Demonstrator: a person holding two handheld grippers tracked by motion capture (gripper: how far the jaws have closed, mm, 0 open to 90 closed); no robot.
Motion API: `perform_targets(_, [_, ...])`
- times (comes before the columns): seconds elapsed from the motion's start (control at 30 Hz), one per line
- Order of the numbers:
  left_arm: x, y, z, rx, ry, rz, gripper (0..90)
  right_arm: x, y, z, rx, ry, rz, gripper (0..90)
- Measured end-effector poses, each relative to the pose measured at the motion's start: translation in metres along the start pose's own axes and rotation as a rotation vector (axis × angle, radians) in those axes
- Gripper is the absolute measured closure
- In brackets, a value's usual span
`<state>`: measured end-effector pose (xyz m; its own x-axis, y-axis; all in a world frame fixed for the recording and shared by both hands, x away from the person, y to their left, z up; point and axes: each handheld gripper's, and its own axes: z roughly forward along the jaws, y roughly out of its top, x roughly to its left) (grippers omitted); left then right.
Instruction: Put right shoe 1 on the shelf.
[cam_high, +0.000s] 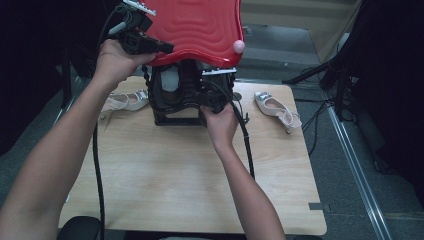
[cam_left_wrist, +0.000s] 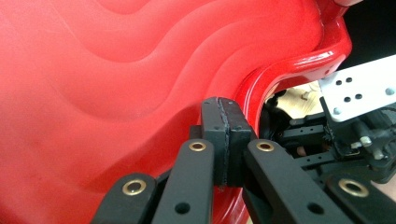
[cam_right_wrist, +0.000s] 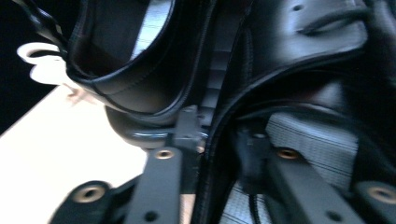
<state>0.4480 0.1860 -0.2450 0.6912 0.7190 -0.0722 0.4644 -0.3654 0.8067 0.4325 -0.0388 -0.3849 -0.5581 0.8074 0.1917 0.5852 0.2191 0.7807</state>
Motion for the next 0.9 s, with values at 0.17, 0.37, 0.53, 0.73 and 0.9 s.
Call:
perform_targets(0.17, [0.000,0.000,0.000,0.000,0.001,-0.002,90.0,0.006,-0.002,-0.008,-0.009,-0.012,-0.040,66.1])
perform_targets(0.37, [0.000,0.000,0.000,0.000,0.002,-0.005,90.0,0.014,-0.006,-0.036,-0.014,0.039,-0.066,76.1])
perform_targets(0.53, [0.001,0.000,0.000,-0.003,0.002,-0.005,90.0,0.016,-0.014,-0.049,-0.001,0.088,-0.072,86.8])
perform_targets(0.73, [0.001,0.000,0.000,-0.004,-0.001,-0.005,90.0,0.017,-0.034,-0.056,0.035,0.149,-0.086,90.0])
perform_targets(0.9, [0.003,0.000,-0.001,0.000,-0.008,0.004,90.0,0.016,-0.053,-0.057,0.064,0.171,-0.126,90.0])
